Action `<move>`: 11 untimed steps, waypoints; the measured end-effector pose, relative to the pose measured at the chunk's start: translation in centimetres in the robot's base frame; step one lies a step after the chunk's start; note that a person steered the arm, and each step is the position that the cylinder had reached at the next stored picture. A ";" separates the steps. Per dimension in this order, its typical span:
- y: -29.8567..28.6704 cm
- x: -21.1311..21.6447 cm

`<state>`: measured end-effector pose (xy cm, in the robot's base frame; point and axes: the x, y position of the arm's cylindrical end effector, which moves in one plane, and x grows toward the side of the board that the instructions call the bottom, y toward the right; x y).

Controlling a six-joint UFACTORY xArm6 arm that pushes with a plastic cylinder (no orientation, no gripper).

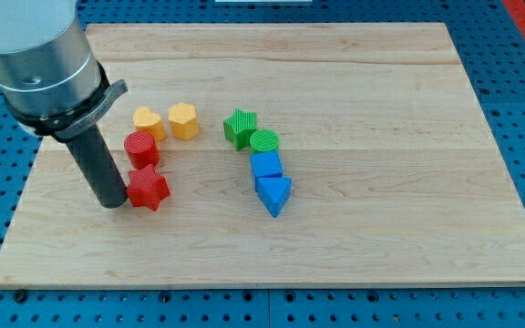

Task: Move the yellow heart into the yellow hexagon

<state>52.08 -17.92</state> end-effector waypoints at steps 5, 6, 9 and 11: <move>15.4 5.3; 17.8 5.4; 22.9 9.8; 27.7 9.8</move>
<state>61.87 9.73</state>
